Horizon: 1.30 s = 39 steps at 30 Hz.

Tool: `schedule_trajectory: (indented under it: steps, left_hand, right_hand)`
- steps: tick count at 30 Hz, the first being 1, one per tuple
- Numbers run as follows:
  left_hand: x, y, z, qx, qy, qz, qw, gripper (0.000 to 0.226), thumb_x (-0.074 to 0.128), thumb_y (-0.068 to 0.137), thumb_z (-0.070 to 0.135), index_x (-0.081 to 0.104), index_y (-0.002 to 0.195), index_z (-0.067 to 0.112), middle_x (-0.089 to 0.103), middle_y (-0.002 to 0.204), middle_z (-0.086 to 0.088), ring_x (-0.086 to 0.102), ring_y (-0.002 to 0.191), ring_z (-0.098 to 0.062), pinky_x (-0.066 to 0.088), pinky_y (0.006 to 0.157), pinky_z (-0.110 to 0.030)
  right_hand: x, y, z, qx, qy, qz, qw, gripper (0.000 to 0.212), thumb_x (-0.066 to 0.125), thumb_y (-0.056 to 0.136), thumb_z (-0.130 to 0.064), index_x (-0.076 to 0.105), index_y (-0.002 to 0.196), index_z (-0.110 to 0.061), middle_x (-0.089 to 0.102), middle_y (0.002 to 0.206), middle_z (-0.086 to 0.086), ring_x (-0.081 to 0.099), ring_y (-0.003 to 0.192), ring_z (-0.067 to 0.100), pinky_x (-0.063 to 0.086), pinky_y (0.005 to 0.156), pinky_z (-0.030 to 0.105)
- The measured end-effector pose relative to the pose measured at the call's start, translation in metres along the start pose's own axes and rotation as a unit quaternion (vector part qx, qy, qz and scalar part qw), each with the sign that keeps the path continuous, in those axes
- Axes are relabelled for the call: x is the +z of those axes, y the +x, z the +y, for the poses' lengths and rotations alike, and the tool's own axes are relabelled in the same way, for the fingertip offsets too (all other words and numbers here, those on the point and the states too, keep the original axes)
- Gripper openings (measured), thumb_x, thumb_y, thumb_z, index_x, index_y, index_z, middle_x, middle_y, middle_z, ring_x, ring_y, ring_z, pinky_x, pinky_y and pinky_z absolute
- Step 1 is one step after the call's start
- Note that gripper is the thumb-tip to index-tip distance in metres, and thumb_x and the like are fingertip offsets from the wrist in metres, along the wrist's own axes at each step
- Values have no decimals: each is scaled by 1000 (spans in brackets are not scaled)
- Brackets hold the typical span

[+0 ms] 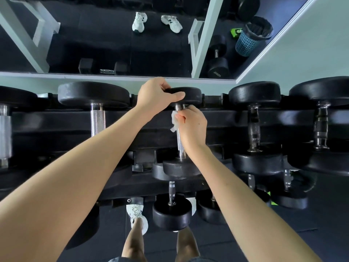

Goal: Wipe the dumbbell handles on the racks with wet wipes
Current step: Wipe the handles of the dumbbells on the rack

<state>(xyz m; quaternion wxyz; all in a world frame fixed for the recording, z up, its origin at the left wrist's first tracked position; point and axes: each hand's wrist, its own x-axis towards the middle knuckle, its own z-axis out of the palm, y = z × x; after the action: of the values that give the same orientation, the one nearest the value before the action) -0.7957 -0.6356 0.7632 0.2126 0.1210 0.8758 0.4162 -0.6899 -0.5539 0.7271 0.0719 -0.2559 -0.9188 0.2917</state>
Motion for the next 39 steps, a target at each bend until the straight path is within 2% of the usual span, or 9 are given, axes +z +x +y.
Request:
schedule_trajectory:
  steps: [3,5,13,16,19,24,30,35,39]
  left_hand:
    - [-1,-1,0,1,3,-4,1000,40,75,75,45,62,96,14,57,82,9,53,73,-8,40,58,-21]
    - [-1,-1,-1,7,2,-4,1000,40,74,75,45,62,95,13,56,79,10,51,71,-6,40,58,-20]
    - [-1,-1,-2,15,-8,-3,1000,41,76,74,44,63,94,11,57,79,8,53,77,-10,45,66,-25]
    - [-2,0,-1,12,-4,-2,1000,42,76,73,44,63,96,10,56,79,9,53,76,-9,46,67,-24]
    - [-2,0,-3,9,-7,-5,1000,43,76,73,44,63,96,11,58,83,7,53,75,-8,43,64,-21]
    - [-3,2,-10,11,-18,0,1000,37,76,72,46,63,90,16,64,93,5,56,85,-9,41,63,-17]
    - [-10,2,-24,15,-42,-21,999,33,75,74,45,61,89,19,64,97,8,55,94,-7,39,69,-17]
    - [-19,4,-37,10,-94,-43,995,25,75,76,39,60,87,23,63,97,9,57,92,-7,42,77,-21]
    - [-20,4,-39,18,-98,-50,994,21,75,76,39,60,83,26,64,97,9,57,90,-7,44,81,-22]
  right_hand:
    - [-15,-10,20,-89,-39,-142,985,23,49,88,-5,68,77,-10,60,88,14,57,84,12,40,74,21]
    - [-32,-15,35,-155,-91,-245,953,21,50,92,-1,71,93,1,64,98,19,57,97,29,43,84,35]
    - [-44,-17,56,-278,-47,-384,879,19,65,88,-12,74,104,-15,58,93,-13,58,88,8,45,81,15]
    - [-41,-5,50,-315,-80,-395,859,15,66,86,-10,76,95,-16,51,79,-13,51,76,8,45,70,24]
    - [-45,-1,69,-328,-90,-366,866,11,70,77,-1,74,75,-11,56,74,-14,54,73,9,49,69,28]
    - [-53,-9,78,-10,93,-214,972,17,64,85,-4,75,84,-18,67,80,-12,62,76,-2,46,73,12]
    - [-11,-23,47,127,215,-165,954,13,67,85,-19,74,87,-9,73,79,9,69,81,29,55,81,48]
    - [-4,-7,19,158,281,-72,944,31,67,85,-13,63,62,7,62,56,11,60,50,7,51,66,27]
    - [1,11,4,177,294,-9,939,42,67,85,-16,52,47,-23,46,38,-15,42,41,-1,37,57,15]
